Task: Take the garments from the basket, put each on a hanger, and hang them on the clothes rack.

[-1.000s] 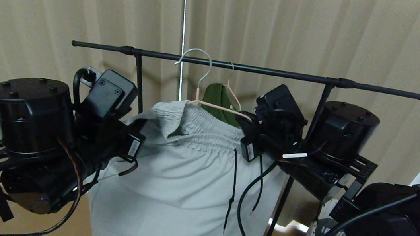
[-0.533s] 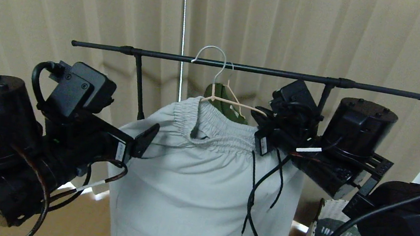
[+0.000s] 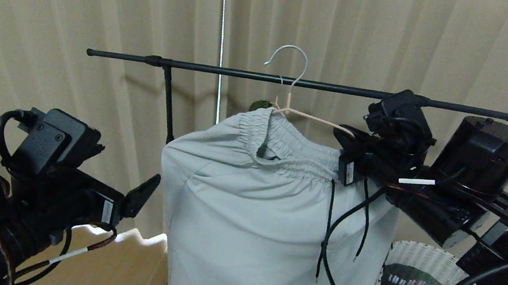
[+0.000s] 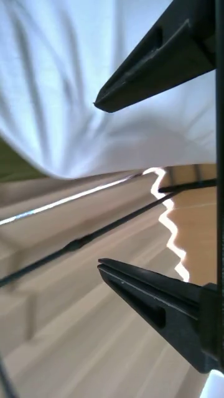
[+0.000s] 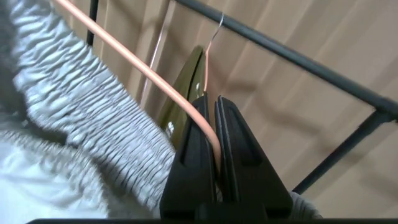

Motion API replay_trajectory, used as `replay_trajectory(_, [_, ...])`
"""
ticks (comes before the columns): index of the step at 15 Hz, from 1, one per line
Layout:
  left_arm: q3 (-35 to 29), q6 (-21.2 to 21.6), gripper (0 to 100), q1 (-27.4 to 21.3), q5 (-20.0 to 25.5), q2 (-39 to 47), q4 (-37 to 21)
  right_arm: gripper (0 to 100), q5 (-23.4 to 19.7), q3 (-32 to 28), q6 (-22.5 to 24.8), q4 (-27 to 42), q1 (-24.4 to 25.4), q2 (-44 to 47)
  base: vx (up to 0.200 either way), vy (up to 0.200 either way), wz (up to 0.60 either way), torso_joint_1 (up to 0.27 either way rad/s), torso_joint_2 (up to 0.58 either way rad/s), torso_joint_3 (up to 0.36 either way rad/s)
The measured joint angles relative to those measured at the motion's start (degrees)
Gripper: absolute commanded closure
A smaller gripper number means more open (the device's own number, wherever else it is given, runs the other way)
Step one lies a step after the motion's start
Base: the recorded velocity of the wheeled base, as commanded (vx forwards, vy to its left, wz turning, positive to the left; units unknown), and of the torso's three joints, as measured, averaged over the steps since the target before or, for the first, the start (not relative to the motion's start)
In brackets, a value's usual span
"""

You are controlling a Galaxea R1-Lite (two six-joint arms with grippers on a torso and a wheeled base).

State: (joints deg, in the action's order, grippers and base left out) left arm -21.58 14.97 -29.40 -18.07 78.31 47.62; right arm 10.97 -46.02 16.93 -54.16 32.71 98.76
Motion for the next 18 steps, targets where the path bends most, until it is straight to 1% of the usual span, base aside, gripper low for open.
replay_trajectory(2, [3.22,-0.11,0,0.27,3.51,0.16,-0.05,100,-0.28,0.38,0.00,-0.90,-0.11,-1.32,0.000,0.000,0.00,0.000,0.00,0.000])
replay_trajectory(4, [4.39,-0.88,0,0.24,6.55,1.21,0.04,100,-0.52,0.74,0.06,-3.25,0.09,-1.88,0.000,0.000,0.00,0.000,0.00,0.000])
replay_trajectory(8, [2.10,-4.19,0,0.80,7.20,5.40,0.46,100,-0.72,1.01,0.00,-4.52,1.57,-2.43,0.000,0.000,0.00,0.000,0.00,0.000])
replay_trajectory(10, [0.88,-4.92,0,2.28,7.34,8.09,3.16,100,-1.10,1.12,0.01,-4.55,2.46,-2.86,0.000,0.000,0.00,0.000,0.00,0.000])
replay_trajectory(11, [0.74,-5.03,100,3.15,7.36,9.25,3.97,100,-1.12,1.23,0.01,-4.57,2.76,-3.06,0.000,0.000,0.00,0.000,0.00,0.000])
replay_trajectory(14, [0.69,-5.12,100,4.88,7.38,11.51,5.40,100,-1.15,1.38,0.00,-4.55,3.07,-3.30,0.000,0.000,0.00,0.000,0.00,0.000])
replay_trajectory(18, [1.35,-5.14,100,5.71,7.34,12.42,7.05,100,-1.05,1.23,0.01,-4.52,2.82,-3.28,0.000,0.000,0.00,0.000,0.00,0.000])
